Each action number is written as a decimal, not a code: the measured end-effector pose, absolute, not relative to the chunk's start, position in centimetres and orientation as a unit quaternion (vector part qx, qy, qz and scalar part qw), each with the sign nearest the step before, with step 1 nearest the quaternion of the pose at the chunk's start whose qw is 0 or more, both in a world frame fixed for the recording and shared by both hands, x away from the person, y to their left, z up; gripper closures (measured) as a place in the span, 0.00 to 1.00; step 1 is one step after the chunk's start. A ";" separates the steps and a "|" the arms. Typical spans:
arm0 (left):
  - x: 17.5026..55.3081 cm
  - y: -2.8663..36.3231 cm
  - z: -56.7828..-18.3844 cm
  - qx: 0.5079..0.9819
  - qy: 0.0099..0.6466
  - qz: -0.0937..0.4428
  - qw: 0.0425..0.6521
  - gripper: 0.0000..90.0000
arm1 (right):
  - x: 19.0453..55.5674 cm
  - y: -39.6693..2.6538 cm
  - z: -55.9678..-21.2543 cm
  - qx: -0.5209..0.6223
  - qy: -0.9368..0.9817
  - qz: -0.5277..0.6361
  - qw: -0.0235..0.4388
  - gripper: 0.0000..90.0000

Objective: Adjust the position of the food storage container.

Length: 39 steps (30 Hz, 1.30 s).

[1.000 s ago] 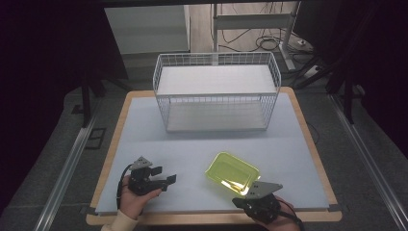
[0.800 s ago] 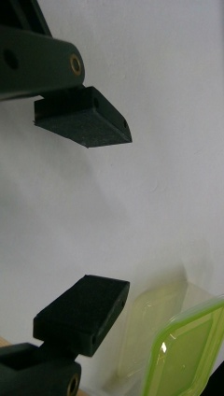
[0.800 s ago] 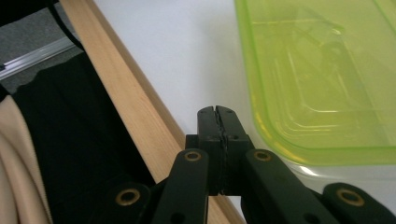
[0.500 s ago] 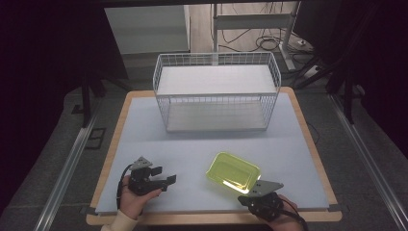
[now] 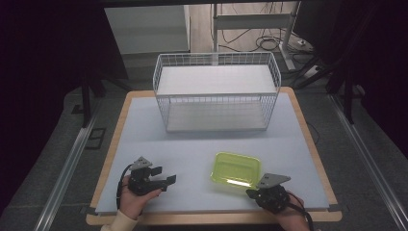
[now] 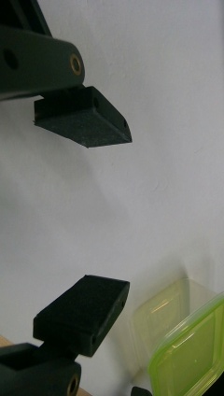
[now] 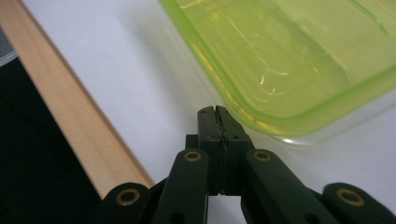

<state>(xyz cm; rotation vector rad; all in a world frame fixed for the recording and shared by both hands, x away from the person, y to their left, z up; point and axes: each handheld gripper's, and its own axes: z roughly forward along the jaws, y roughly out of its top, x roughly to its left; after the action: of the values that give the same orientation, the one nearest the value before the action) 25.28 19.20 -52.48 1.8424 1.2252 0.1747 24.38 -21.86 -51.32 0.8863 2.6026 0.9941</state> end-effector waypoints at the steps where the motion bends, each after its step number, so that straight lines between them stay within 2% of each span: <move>1: 25.3 19.2 -52.5 0.744 0.494 0.070 0.444 0.28 | 24.5 -22.0 -51.3 0.304 0.884 0.338 0.109 1.00; 21: 25.2 19.2 -52.4 0.744 0.493 0.071 0.445 0.28 | 26.0 -24.9 -51.1 0.343 0.865 0.346 0.119 1.00; 26: 25.4 19.0 -52.2 0.742 0.493 0.072 0.449 0.28 | 27.6 -27.6 -50.5 0.382 0.843 0.354 0.135 1.00; 39: 25.4 18.7 -52.2 0.744 0.492 0.070 0.447 0.27 | 30.9 -26.9 -51.1 0.399 0.833 0.369 0.099 1.00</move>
<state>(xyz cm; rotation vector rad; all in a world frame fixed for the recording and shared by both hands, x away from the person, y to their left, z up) 25.43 18.73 -52.23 1.8419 1.2187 0.1735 30.94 -26.92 -51.05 1.1814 2.4654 1.0930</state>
